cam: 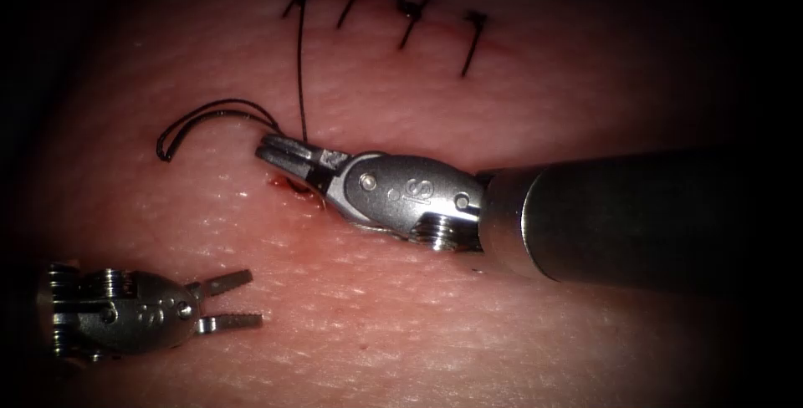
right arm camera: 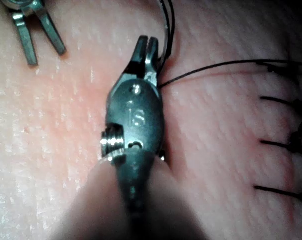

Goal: Wound Closure
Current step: Regrasp the needle with the right tool

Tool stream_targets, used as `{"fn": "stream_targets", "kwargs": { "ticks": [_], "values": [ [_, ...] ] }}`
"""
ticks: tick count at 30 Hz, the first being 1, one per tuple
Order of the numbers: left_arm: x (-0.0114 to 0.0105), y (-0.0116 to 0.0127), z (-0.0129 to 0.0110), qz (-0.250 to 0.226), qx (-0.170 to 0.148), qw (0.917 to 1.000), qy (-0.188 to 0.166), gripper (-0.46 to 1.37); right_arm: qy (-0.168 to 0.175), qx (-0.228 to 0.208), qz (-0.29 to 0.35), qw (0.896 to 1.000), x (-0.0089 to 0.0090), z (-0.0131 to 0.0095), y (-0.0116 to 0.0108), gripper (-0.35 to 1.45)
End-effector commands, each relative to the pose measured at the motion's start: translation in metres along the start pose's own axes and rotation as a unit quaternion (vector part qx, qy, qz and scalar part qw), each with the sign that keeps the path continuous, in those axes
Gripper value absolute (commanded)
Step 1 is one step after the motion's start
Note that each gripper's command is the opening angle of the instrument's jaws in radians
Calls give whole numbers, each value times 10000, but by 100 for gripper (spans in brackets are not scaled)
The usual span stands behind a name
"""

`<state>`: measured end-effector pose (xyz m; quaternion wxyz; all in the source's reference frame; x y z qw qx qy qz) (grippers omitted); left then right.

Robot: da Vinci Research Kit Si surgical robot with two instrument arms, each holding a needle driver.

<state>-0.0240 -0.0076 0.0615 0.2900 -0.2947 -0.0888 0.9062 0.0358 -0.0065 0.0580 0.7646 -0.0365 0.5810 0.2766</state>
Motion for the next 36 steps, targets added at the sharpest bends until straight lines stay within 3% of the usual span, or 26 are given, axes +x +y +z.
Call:
{"fn": "stream_targets", "kwargs": {
  "ticks": [1,15,23,27,36],
  "values": [
    [0,0,0,0,-16,10000,-16,23,-2,-10,3,10000,1,0,0,-35],
    [8,-4,2,61,-22,10000,45,26,8,40,8,10000,2,0,1,-35],
    [10,-17,12,142,-177,9996,174,30,-121,169,63,9998,9,-2,7,95],
    [10,-27,17,161,-216,9994,214,30,-363,437,76,9984,9,-3,9,100],
    [8,-34,29,200,-357,9991,125,31,-542,707,70,9960,10,0,16,99]
  ]
}}
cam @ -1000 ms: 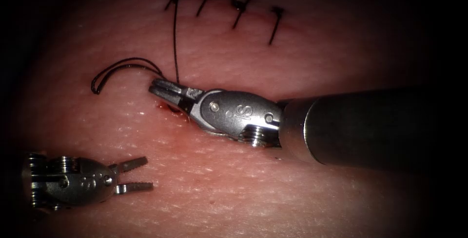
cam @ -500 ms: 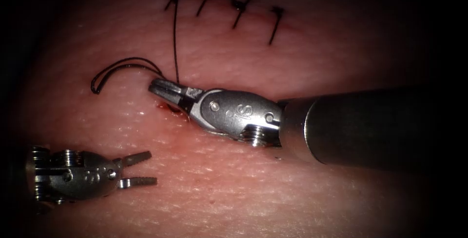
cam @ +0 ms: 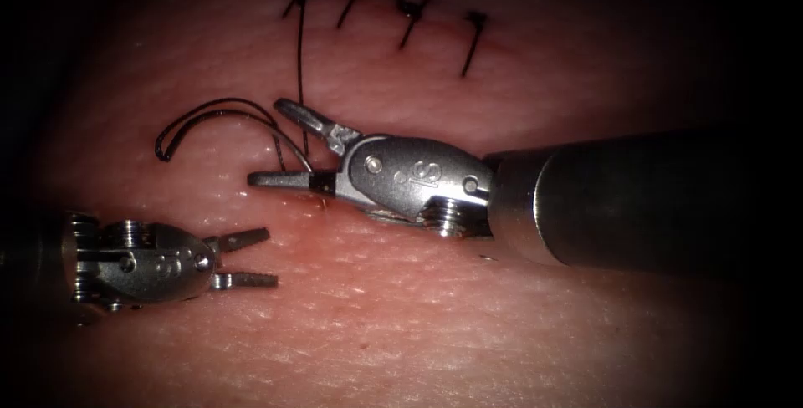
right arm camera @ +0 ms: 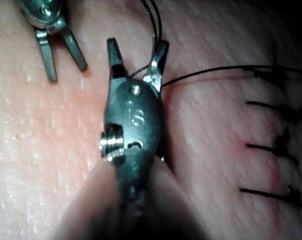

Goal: Wound Closure
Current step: Regrasp the needle with the right tool

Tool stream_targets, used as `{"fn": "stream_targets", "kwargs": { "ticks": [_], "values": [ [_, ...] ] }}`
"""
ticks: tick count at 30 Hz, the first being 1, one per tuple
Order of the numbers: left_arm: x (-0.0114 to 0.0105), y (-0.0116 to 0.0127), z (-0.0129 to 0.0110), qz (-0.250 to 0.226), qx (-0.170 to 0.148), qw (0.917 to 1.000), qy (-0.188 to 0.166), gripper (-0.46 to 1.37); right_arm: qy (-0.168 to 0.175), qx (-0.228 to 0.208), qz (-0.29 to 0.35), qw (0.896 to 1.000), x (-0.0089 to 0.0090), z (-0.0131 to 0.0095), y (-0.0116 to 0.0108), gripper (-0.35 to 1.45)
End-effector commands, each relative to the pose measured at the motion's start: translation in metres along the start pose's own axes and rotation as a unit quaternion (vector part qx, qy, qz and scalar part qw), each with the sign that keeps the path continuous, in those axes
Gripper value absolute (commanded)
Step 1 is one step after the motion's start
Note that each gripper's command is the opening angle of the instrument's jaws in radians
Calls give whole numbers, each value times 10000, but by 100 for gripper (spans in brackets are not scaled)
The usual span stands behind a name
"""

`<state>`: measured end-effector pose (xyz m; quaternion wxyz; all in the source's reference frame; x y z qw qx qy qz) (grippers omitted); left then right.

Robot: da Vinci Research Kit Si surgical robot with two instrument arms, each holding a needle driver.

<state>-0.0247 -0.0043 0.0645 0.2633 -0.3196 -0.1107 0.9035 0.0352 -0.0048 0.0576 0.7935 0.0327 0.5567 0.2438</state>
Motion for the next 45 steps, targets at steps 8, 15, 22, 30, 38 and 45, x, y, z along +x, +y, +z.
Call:
{"fn": "stream_targets", "kwargs": {
  "ticks": [8,15,22,30,38,45],
  "values": [
    [-10,-1,15,-48,-107,9999,-46,33,-575,671,-16,9961,6,2,15,108],
    [-14,2,18,-51,-173,9998,-37,32,-990,1267,-102,9869,17,6,24,112],
    [-13,6,16,-23,-188,9998,-41,33,-1972,1792,-494,9626,33,22,38,125],
    [-10,7,13,-38,-184,9998,-54,34,-2389,2422,-890,9361,29,43,25,120],
    [-8,6,12,-41,-174,9998,-63,33,-2361,2422,-1105,9346,35,56,15,122],
    [-8,7,11,-41,-178,9998,-64,32,-2665,2371,-1410,9235,34,65,16,119]
  ]
}}
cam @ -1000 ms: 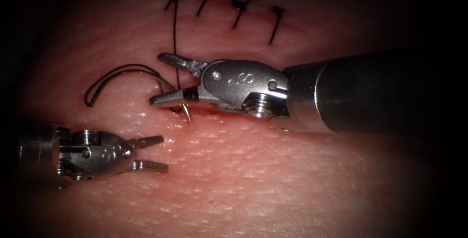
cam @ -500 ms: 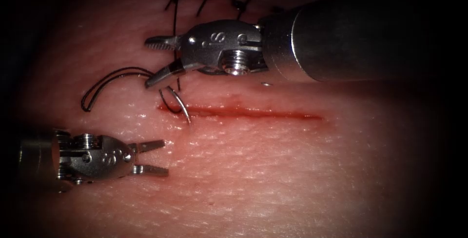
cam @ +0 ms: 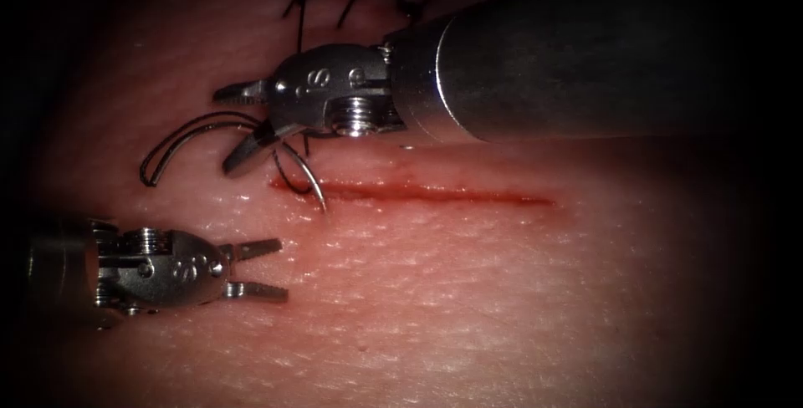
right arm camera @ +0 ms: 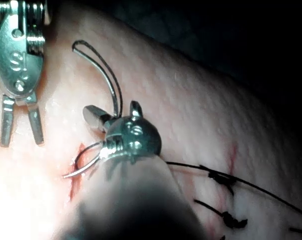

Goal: Wound Closure
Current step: Regrasp the needle with the right tool

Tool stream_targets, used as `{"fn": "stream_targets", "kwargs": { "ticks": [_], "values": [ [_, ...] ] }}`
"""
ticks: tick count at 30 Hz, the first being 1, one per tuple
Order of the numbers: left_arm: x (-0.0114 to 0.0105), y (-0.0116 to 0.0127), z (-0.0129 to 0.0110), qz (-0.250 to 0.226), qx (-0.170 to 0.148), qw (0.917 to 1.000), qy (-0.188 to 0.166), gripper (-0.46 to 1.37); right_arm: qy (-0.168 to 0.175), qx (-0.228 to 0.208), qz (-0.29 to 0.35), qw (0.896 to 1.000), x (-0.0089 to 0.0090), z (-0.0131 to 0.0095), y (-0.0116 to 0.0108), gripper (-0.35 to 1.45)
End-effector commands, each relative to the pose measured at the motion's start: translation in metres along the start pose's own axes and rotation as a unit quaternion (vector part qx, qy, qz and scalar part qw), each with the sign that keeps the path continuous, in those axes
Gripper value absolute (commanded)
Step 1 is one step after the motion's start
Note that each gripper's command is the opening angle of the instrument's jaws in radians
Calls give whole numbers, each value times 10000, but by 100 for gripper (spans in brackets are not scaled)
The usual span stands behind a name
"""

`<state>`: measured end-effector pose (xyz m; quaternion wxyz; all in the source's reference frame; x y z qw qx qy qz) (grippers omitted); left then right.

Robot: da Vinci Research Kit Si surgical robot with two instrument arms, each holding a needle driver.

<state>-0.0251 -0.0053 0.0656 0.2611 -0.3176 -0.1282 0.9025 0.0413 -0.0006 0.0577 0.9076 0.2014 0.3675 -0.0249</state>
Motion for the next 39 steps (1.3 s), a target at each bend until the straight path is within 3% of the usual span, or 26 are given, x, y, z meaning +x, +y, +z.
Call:
{"fn": "stream_targets", "kwargs": {
  "ticks": [1,10,12,13,14,15,18,26,33,35,39],
  "values": [
    [0,0,0,0,-17,10000,0,32,-49,62,-6,10000,1,1,1,119],
    [-1,0,-1,6,-24,10000,1,32,-148,263,14,9995,2,6,6,92],
    [-1,0,-1,6,-25,10000,1,32,-109,333,13,9994,6,9,6,64],
    [-1,0,-1,6,-25,10000,1,32,-114,350,-7,9993,8,10,6,40],
    [-1,0,-1,7,-26,10000,1,32,-85,403,-27,9991,11,12,7,-10],
    [-1,0,-1,8,-26,10000,1,31,-64,445,-24,9990,12,12,7,-34],
    [-1,0,-1,13,-32,10000,2,31,-22,521,-143,9985,17,13,10,-35],
    [-3,-1,-4,30,-21,10000,-4,31,260,49,-281,9993,15,0,18,-35],
    [3,-6,-7,9,9,10000,29,26,1178,-785,-308,9895,2,-15,7,-35],
    [8,-10,-8,-6,-8,10000,67,23,1534,-1069,-224,9821,-3,-21,4,-35],
    [12,-17,-7,1,-32,9999,115,21,1898,-1358,-144,9723,-10,-27,-1,-35]
  ]
}}
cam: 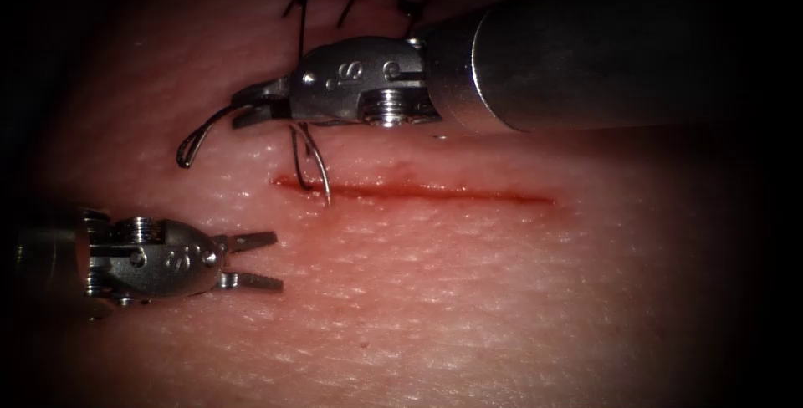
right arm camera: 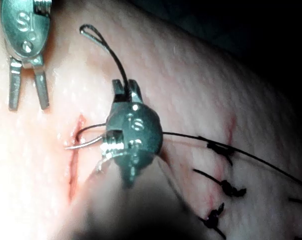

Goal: Wound Closure
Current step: Regrasp the needle with the right tool

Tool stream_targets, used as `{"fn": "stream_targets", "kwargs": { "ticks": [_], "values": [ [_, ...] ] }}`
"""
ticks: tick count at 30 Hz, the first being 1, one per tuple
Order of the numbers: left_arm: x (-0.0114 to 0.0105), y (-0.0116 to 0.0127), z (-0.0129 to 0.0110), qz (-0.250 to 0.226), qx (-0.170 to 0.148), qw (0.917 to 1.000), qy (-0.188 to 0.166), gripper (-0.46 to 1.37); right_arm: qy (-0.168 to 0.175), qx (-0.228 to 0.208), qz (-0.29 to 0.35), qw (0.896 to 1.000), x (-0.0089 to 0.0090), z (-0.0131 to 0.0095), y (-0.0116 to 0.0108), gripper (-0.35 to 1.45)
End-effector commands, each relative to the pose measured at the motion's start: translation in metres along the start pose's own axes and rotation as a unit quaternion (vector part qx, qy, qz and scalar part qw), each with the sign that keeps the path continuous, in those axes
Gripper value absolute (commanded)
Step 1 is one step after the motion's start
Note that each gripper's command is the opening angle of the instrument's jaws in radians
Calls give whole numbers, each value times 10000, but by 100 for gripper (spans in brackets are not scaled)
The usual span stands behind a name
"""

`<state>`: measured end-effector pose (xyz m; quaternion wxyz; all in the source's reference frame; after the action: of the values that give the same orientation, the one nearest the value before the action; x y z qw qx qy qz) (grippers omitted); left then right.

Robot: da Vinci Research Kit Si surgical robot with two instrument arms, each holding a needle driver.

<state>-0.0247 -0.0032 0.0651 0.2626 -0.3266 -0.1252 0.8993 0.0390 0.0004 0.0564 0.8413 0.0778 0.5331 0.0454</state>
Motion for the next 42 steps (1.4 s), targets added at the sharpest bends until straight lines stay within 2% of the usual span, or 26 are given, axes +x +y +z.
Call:
{"fn": "stream_targets", "kwargs": {
  "ticks": [1,6,9,10,11,13,17,19,23,26,38,42],
  "values": [
    [-1,-2,2,-16,-39,10000,18,22,133,-172,35,9998,-3,-4,-1,-35],
    [-4,-8,6,-26,-31,10000,49,24,554,-368,150,9977,-7,-15,-5,-35],
    [-4,-9,8,-17,-23,10000,53,24,998,-392,229,9940,-11,-24,-10,-35],
    [-4,-9,8,-18,-22,10000,52,25,1033,-387,225,9936,-11,-25,-11,-35],
    [-4,-9,8,-21,-22,10000,52,24,1273,-391,230,9908,-14,-28,-13,-35],
    [-3,-9,8,-24,-25,10000,51,23,1515,-356,199,9876,-16,-32,-15,-35],
    [1,-13,8,2,-55,10000,50,14,1682,-271,162,9853,-19,-37,-17,-35],
    [3,-16,8,30,-70,10000,50,8,1725,-280,163,9845,-19,-38,-17,-35],
    [9,-26,11,46,-291,9995,101,-21,1738,-260,96,9844,-17,-40,-14,-35],
    [11,-34,15,92,-335,9993,120,-27,1791,-304,-86,9833,-14,-41,-11,-35],
    [10,-47,25,152,-344,9993,75,-25,1745,-720,-967,9772,-4,-48,6,-35],
    [11,-53,32,172,-292,9994,50,-25,1829,-802,-999,9748,1,-50,10,-35]
  ]
}}
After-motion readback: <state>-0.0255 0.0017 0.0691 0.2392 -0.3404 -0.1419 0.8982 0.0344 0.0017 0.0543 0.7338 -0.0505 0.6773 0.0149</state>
